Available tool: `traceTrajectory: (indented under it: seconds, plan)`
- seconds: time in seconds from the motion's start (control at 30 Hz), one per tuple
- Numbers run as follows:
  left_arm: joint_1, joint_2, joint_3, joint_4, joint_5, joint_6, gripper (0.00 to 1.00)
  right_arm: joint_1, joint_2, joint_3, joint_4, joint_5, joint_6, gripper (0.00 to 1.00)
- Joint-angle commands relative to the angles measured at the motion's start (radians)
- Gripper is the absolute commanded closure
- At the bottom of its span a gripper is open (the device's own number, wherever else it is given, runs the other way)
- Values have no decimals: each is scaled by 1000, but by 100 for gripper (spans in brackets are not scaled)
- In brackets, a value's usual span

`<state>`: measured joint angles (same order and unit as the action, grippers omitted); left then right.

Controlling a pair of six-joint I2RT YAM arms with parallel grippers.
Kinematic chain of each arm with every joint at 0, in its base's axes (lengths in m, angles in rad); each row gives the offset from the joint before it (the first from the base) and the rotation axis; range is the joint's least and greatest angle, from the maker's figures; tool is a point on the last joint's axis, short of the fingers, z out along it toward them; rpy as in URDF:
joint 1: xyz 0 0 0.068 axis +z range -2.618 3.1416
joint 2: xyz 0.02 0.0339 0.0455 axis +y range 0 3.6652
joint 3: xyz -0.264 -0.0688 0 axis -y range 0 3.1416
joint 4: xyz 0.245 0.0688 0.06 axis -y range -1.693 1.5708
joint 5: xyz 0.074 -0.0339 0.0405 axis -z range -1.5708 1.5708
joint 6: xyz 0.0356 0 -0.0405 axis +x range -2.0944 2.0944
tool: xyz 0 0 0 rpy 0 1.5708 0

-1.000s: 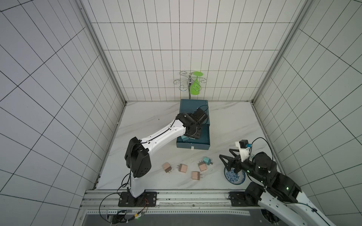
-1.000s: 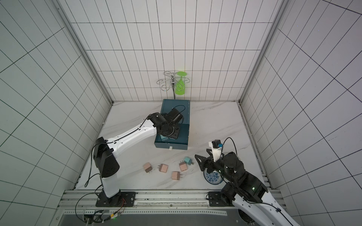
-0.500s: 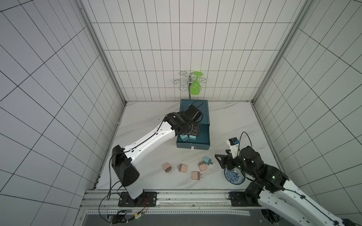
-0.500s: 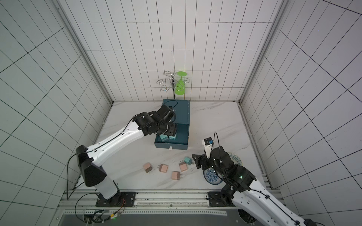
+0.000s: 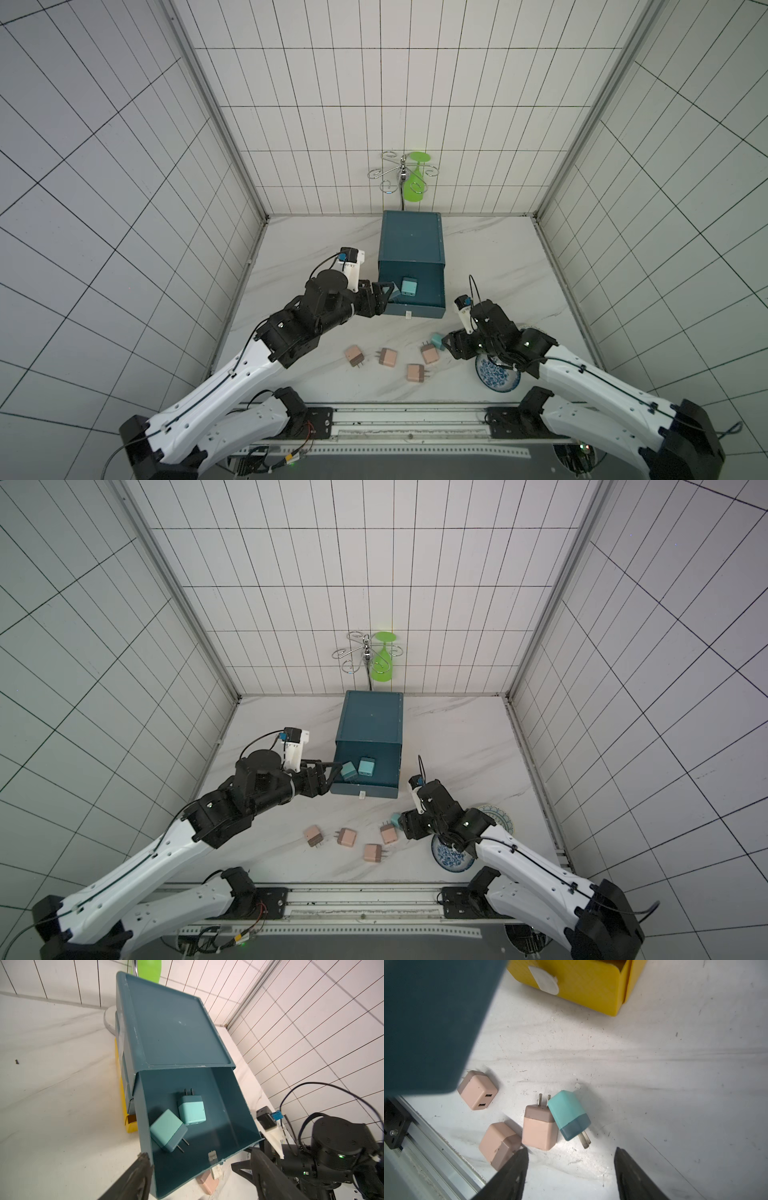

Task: Place the plugs into the drawer by color
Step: Pick up the plug from the center of the board.

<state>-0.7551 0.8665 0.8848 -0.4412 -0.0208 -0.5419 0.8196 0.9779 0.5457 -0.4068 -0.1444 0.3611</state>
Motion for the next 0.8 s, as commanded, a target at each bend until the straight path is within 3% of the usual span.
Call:
traceTrajectory:
  seconds: [0.0, 0.2, 0.57, 0.77]
  plan:
    - [8, -82, -68, 139, -80, 12, 23, -14, 73, -6, 57, -61, -4, 34]
    - [10, -115, -67, 124, -79, 21, 22, -21, 233, 40, 86, -108, -19, 45]
    - [10, -87, -52, 113, -59, 28, 23, -20, 295, 64, 106, -27, -32, 45]
    - [10, -103, -50, 104, -56, 30, 23, -20, 320, 70, 147, -43, -45, 42]
